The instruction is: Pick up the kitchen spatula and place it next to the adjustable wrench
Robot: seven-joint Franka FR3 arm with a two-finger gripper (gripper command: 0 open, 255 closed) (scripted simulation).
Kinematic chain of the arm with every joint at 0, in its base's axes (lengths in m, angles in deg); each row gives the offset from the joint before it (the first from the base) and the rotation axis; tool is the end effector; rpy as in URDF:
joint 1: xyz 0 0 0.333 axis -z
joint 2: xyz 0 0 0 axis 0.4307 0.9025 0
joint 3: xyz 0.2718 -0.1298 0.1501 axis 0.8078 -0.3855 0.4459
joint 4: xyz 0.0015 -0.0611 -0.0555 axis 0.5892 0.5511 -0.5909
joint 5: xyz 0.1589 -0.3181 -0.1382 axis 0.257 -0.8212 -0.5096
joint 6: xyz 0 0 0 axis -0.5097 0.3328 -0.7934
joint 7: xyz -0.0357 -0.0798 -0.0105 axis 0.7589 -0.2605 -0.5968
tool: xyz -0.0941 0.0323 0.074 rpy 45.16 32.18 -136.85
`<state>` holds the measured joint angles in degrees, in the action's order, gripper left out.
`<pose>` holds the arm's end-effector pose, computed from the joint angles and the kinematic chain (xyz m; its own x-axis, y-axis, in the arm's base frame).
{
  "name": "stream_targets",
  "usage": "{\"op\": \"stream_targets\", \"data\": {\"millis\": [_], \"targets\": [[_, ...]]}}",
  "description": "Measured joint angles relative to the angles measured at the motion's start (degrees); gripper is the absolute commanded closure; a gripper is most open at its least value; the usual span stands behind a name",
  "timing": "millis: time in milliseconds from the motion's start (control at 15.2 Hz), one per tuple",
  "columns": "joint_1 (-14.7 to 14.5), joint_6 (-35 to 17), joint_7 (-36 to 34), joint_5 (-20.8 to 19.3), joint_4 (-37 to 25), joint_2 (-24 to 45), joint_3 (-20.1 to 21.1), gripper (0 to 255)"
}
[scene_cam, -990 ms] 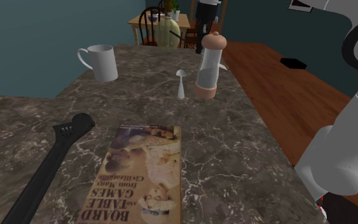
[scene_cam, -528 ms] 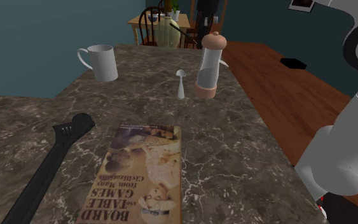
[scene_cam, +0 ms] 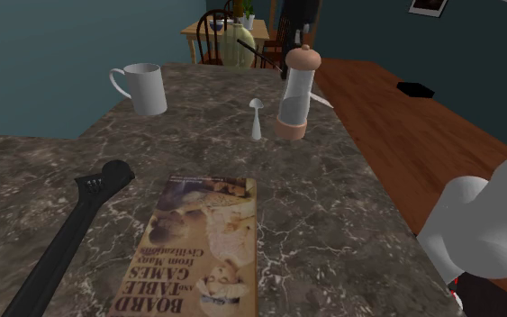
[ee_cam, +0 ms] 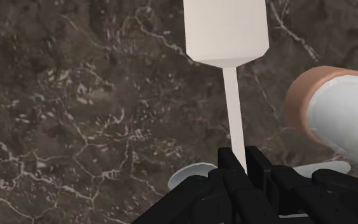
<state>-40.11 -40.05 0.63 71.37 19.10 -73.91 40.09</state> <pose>0.4577 0.1121 0.6970 0.6772 0.7328 0.0665 0.7344 -0.6787 -0.0013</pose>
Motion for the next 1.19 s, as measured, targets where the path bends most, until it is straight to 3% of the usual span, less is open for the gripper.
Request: {"op": "stream_targets", "data": {"millis": [528,1188], "targets": [[-3.7,-0.27,-10.15,1.32,8.22,-8.5,6.5,255],[-8.05,0.06,-23.34,4.8,12.71,-14.13,15.74,255]]}}
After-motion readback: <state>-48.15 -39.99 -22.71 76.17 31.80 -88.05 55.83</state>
